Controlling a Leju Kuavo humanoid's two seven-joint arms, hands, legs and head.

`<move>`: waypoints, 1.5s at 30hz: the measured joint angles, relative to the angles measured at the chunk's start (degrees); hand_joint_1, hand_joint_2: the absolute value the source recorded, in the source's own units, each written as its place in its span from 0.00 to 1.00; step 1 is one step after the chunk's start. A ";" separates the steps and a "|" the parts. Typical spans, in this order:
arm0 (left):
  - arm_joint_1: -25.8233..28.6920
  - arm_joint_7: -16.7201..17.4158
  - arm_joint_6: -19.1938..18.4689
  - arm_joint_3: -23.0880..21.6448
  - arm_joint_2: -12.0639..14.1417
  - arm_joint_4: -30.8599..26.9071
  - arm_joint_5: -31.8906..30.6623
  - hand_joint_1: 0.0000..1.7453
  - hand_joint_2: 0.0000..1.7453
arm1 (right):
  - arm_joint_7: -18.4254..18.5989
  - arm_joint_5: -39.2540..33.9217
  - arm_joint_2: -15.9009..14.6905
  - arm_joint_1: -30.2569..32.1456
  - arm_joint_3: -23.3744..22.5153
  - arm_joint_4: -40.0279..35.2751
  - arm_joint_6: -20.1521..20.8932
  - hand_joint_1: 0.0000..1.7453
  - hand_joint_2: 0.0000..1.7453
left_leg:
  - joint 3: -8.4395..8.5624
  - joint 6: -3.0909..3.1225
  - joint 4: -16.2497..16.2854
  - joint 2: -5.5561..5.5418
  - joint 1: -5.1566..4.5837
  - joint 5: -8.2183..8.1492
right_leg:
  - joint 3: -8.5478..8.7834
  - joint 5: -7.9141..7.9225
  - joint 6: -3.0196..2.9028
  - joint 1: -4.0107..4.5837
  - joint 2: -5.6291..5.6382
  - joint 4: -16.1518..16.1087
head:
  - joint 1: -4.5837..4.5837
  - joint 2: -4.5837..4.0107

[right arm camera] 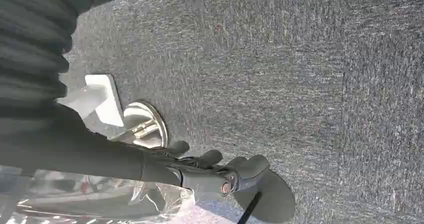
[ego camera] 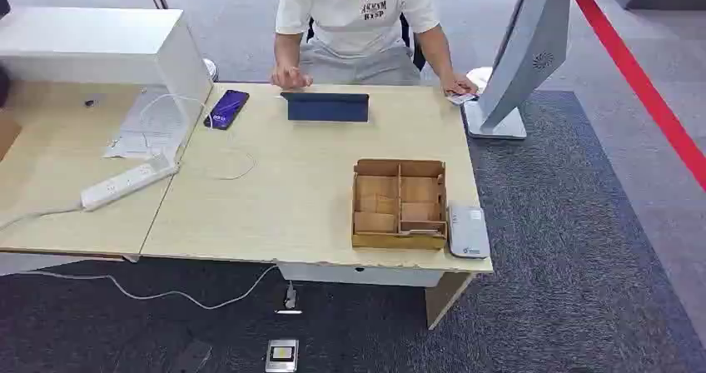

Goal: Pass the card to the sensor for recognition and then transmit it.

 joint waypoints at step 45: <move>-0.02 0.46 0.24 0.00 0.00 -0.44 0.18 0.00 1.00 | -3.68 -11.01 0.09 -0.73 -1.45 0.00 -6.57 0.00 1.00 | -0.03 0.00 0.00 0.01 -0.01 0.00 | -0.01 0.01 0.00 0.00 0.00 0.00 | -0.02 0.00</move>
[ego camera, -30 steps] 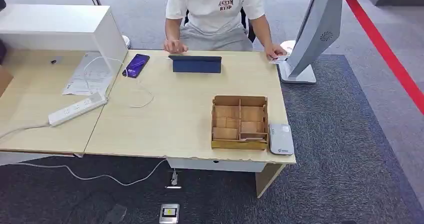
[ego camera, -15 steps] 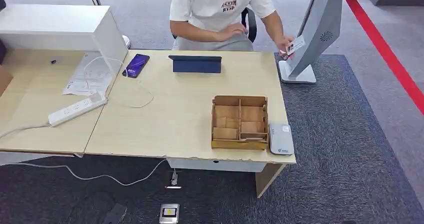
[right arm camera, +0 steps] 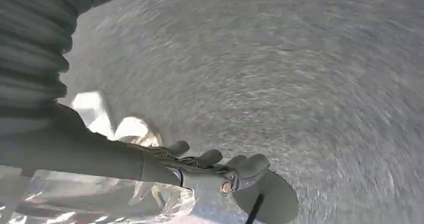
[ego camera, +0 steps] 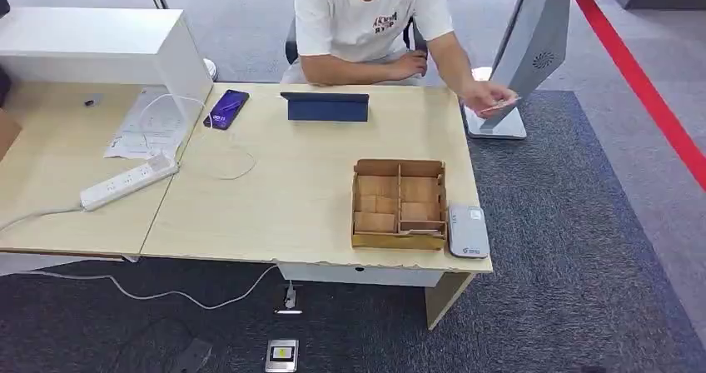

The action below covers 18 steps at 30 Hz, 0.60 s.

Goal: Pass the card to the sensor for recognition and then transmit it.

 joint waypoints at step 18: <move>0.33 -2.49 1.11 0.00 -0.26 -0.04 1.38 0.00 1.00 | -12.95 -61.55 -0.68 -23.44 -1.34 -14.81 -10.60 0.00 1.00 | -0.02 0.06 0.05 -0.20 -0.09 0.20 | 0.01 0.21 0.14 -0.10 -0.04 0.01 | 0.00 0.00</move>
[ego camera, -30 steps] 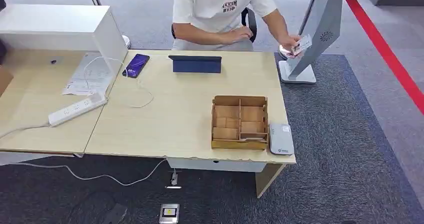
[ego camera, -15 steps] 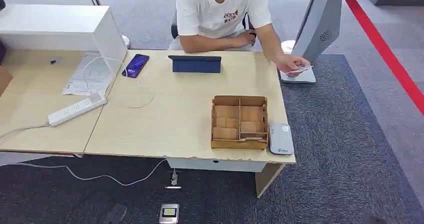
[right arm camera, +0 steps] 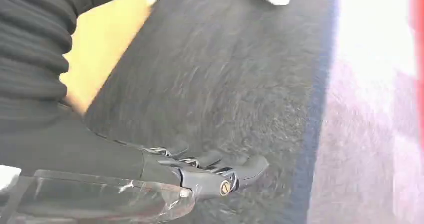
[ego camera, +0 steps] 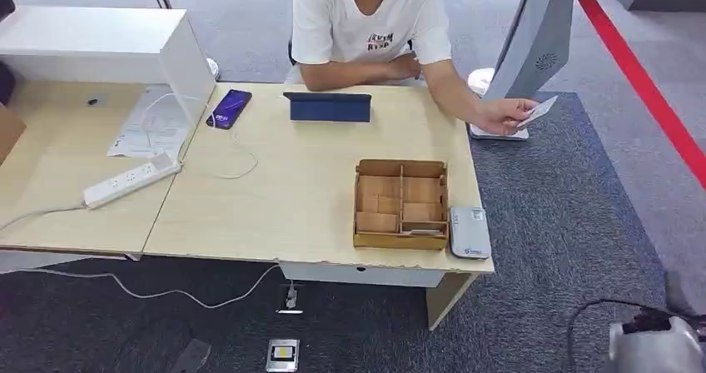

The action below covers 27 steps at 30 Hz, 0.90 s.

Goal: Pass the card to the sensor for recognition and then transmit it.

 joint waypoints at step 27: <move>-3.27 0.02 -1.22 -1.64 -0.83 -0.02 -5.90 0.00 1.00 | -10.62 53.30 -3.85 -1.36 64.59 -28.08 -14.27 0.00 1.00 | -0.15 -0.01 -0.02 0.16 0.04 0.09 | -0.19 0.07 -0.02 0.03 0.19 0.06 | 0.02 0.00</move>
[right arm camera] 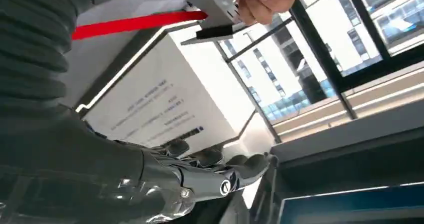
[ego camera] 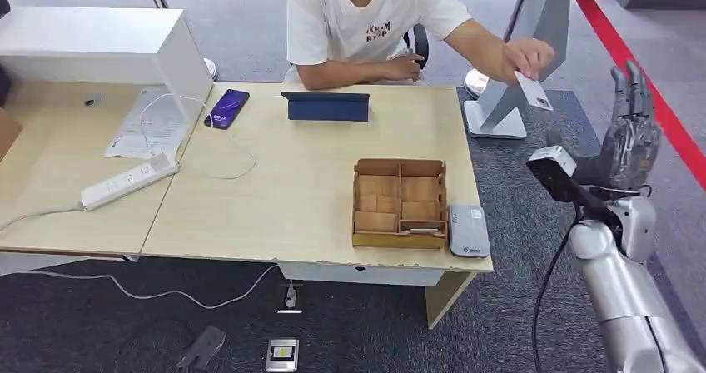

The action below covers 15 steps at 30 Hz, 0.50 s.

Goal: Pass the card to the sensor for recognition and then transmit it.

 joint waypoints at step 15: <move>-1.40 1.69 -2.12 -1.27 0.24 0.00 -1.75 0.00 1.00 | -0.63 8.07 -0.79 -10.19 10.17 8.50 5.64 0.00 1.00 | -0.05 -0.01 0.00 0.00 0.01 0.01 | -0.02 0.03 -0.02 0.00 0.00 0.00 | 0.00 0.00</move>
